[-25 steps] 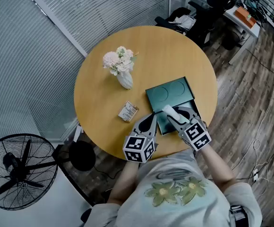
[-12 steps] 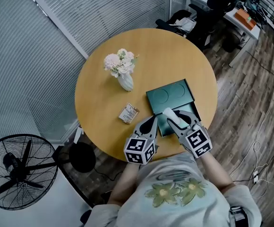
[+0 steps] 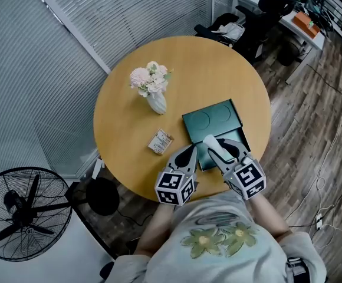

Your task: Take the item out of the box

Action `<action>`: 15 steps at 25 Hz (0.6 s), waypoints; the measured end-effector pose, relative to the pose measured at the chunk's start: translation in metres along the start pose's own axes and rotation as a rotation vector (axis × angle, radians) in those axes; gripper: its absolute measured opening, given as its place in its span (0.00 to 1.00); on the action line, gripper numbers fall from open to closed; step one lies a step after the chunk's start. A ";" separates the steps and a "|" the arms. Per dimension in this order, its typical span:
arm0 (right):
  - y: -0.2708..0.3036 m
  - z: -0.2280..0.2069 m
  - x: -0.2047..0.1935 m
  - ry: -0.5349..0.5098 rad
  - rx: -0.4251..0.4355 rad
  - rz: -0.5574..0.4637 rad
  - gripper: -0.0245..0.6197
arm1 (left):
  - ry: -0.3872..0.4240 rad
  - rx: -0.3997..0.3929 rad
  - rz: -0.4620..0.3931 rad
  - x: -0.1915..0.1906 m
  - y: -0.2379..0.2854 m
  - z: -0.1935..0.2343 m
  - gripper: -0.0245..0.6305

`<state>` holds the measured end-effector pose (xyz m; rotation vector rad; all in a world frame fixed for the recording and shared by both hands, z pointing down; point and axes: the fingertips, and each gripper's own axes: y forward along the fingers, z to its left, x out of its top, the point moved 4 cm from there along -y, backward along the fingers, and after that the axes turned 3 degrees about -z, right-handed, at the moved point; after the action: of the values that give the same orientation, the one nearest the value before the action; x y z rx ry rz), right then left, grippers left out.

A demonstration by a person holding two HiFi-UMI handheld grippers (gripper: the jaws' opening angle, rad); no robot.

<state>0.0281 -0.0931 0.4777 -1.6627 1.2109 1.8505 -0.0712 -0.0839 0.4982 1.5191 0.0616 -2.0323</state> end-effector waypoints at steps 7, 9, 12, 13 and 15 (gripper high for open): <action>0.002 -0.003 0.004 0.018 0.004 -0.014 0.26 | 0.000 0.000 0.006 -0.001 0.003 -0.001 0.04; 0.002 -0.004 0.005 0.020 0.005 -0.014 0.26 | 0.000 0.001 0.007 0.000 0.003 -0.002 0.04; 0.002 -0.004 0.006 0.024 0.006 -0.017 0.26 | 0.001 0.003 0.009 0.000 0.004 -0.002 0.04; 0.002 -0.004 0.006 0.026 0.007 -0.018 0.26 | 0.001 0.004 0.010 0.000 0.004 -0.001 0.04; 0.003 -0.005 0.006 0.027 0.008 -0.020 0.26 | 0.002 0.004 0.012 -0.001 0.004 -0.002 0.04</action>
<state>0.0276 -0.1001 0.4737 -1.6948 1.2069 1.8145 -0.0674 -0.0865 0.5000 1.5204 0.0489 -2.0232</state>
